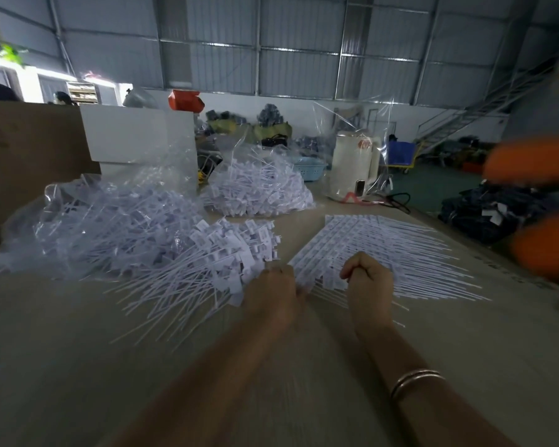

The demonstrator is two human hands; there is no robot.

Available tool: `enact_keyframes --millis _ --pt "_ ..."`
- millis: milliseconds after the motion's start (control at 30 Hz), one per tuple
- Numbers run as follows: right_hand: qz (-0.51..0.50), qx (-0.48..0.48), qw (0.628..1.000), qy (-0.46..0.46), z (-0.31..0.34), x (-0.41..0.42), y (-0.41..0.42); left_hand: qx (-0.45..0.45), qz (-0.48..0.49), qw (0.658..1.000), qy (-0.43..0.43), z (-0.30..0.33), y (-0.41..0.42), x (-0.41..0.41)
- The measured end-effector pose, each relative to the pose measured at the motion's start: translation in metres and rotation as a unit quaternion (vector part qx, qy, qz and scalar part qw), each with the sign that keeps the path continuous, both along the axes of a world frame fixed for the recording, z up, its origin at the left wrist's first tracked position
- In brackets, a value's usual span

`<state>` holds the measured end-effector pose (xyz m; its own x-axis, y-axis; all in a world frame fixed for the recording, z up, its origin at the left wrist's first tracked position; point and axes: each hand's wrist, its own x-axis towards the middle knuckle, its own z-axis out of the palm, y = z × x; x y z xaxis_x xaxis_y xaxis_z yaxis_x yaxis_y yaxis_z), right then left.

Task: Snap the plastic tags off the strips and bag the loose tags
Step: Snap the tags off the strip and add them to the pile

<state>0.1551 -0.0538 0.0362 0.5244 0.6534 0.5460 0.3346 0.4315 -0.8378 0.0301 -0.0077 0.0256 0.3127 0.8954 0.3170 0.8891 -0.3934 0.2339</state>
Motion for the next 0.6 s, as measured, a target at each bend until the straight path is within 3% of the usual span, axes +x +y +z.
enact_keyframes --millis 167,333,400,500,600 --pt "0.01 -0.012 0.999 -0.05 -0.001 -0.006 0.005 0.073 -0.022 0.997 0.0 -0.007 0.007 0.015" --pt "0.008 -0.001 0.997 -0.083 -0.004 -0.004 0.008 -0.133 0.044 0.99 -0.023 -0.003 0.023 0.034" --pt "0.004 0.005 0.995 -0.095 -0.004 -0.003 0.009 -0.167 0.031 0.985 -0.037 0.006 0.027 0.034" --pt "-0.005 0.01 0.994 -0.106 -0.005 -0.002 0.011 -0.191 -0.022 0.971 -0.144 0.019 0.028 0.029" --pt "-0.008 0.011 0.993 -0.115 -0.006 -0.002 0.01 -0.255 -0.086 0.905 -0.33 0.03 0.024 0.029"
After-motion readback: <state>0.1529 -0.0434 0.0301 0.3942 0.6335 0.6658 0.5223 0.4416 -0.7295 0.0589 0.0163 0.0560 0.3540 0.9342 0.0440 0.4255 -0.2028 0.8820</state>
